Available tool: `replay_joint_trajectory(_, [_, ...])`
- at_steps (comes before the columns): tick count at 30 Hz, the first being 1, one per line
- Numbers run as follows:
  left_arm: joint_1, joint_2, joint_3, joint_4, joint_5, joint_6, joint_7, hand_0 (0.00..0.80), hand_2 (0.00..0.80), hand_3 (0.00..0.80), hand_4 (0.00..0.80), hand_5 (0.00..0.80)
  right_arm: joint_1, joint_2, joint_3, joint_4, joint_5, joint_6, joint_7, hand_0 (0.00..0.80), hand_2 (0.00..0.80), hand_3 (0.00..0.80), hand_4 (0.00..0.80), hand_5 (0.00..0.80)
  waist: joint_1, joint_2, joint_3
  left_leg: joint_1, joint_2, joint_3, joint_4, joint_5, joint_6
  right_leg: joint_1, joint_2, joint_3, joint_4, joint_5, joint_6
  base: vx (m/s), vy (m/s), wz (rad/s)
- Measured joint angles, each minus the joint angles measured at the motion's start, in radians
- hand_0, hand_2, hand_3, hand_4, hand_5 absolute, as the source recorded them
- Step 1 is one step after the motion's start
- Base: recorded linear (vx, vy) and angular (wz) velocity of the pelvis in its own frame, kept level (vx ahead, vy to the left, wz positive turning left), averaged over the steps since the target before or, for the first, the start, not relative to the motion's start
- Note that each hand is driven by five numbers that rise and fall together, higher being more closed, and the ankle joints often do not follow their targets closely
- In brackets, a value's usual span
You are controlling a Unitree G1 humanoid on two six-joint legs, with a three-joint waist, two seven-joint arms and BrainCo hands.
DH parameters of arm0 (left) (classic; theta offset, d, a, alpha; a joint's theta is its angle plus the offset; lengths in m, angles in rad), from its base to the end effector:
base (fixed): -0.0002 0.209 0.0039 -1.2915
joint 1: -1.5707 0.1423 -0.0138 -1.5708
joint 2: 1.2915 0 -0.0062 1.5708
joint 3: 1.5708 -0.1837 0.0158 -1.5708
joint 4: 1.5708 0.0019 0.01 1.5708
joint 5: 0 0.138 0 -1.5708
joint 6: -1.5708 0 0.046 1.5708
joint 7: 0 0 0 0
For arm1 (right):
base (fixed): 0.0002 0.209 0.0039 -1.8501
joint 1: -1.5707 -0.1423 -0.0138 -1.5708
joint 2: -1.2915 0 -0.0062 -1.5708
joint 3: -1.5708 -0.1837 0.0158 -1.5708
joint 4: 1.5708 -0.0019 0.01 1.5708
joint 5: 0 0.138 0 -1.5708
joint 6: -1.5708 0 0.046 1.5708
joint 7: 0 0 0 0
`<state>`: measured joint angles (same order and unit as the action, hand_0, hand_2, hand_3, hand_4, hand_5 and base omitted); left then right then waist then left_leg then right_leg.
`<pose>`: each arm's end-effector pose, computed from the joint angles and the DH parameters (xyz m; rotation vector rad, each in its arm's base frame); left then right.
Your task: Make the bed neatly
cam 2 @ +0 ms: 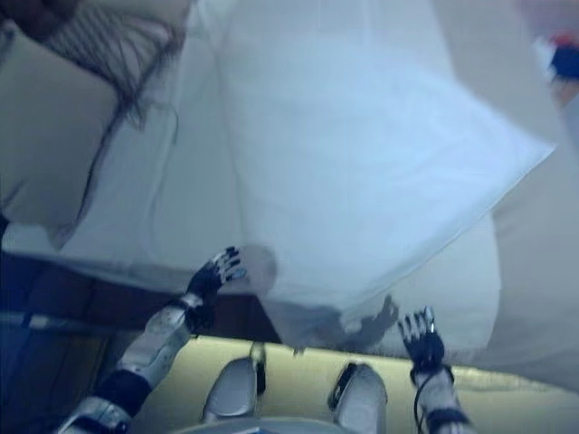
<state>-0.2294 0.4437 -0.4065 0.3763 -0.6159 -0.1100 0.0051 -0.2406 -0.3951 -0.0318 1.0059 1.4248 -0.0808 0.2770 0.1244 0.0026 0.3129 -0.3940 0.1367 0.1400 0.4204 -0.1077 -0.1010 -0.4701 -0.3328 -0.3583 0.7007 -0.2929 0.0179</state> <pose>0.2338 0.1817 0.0208 -0.0682 0.1971 -0.2192 0.1912 -0.2772 -0.0427 1.0077 0.2375 -0.4532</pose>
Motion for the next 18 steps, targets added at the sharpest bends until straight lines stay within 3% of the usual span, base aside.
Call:
replay_joint_trajectory(4, [-0.032,-0.003,-0.026,-0.011,-0.031,-0.032,0.027,0.0,0.0,0.0,0.0,0.0,-0.122,-0.066,-0.001,0.036,0.002,0.027,0.017,0.0,0.0,0.0,0.0,0.0,0.002,-0.002,0.039,-0.086,-0.008,-0.006,0.033,0.005,0.005,-0.088,-0.026,0.002,0.05,-0.011,-0.01,-0.124,0.077,0.12])
replay_joint_trajectory(10, [-0.036,-0.009,-0.027,-0.045,-0.05,-0.036,0.04,0.0,0.0,0.0,0.0,0.0,-0.199,-0.14,-0.039,0.124,0.002,0.09,0.056,0.0,0.0,0.0,0.0,0.0,0.03,0.029,0.08,-0.191,-0.052,-0.005,0.093,0.005,0.007,-0.209,-0.092,0.03,0.144,-0.033,-0.011,-0.02,0.062,0.14])
replay_joint_trajectory(18, [-0.052,-0.008,-0.048,-0.089,-0.076,-0.056,0.068,0.0,0.0,0.0,0.0,0.0,-0.235,-0.176,-0.077,0.157,0.0,0.134,0.054,0.0,0.0,0.0,0.0,0.0,0.031,0.044,0.088,-0.221,-0.062,-0.009,0.12,0.0,0.015,-0.235,-0.11,0.042,0.178,-0.038,-0.01,0.048,0.03,0.05])
